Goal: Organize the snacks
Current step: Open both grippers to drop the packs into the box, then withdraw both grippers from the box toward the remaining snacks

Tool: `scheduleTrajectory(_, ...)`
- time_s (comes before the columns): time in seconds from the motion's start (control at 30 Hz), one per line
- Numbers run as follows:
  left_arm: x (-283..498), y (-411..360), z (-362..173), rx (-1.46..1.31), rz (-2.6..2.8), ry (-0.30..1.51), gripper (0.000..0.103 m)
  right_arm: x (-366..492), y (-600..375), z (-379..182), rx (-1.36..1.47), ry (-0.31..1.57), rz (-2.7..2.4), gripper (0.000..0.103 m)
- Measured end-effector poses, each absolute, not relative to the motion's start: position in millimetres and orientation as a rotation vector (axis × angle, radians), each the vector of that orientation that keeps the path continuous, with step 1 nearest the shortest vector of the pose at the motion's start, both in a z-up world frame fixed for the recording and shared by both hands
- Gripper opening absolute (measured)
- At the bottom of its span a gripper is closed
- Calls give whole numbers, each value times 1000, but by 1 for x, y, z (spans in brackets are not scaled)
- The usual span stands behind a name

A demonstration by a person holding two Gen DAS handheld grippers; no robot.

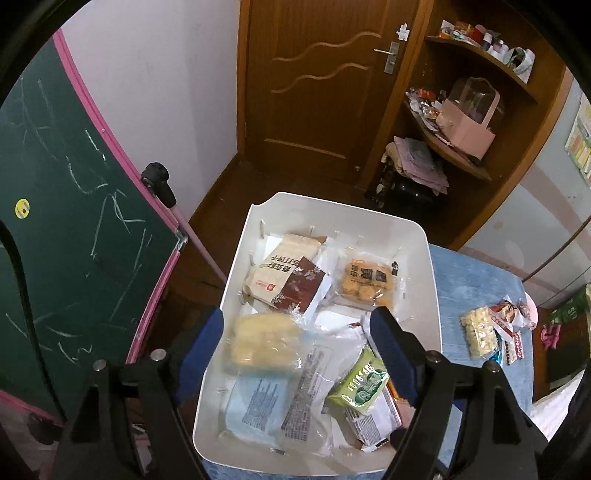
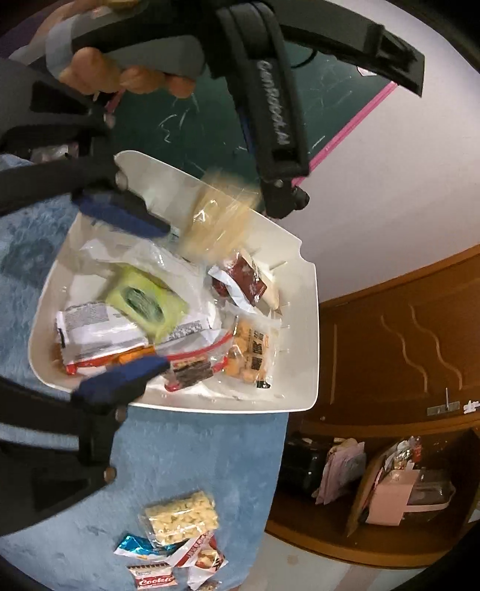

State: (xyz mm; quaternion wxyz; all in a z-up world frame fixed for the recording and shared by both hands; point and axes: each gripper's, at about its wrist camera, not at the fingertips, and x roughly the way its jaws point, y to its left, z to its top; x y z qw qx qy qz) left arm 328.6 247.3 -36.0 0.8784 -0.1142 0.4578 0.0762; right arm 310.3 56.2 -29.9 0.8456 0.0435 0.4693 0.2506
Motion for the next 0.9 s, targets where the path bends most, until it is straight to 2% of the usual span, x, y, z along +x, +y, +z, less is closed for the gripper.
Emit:
scheduleTrajectory(0.3, 306, 227, -15, -193, 147, 913, 81, 286, 37, -23, 141, 997, 555, 74)
scheduleTrajectory(0.9, 220, 161, 44, -98, -45, 879, 81, 225, -25, 21, 133, 884, 524, 74)
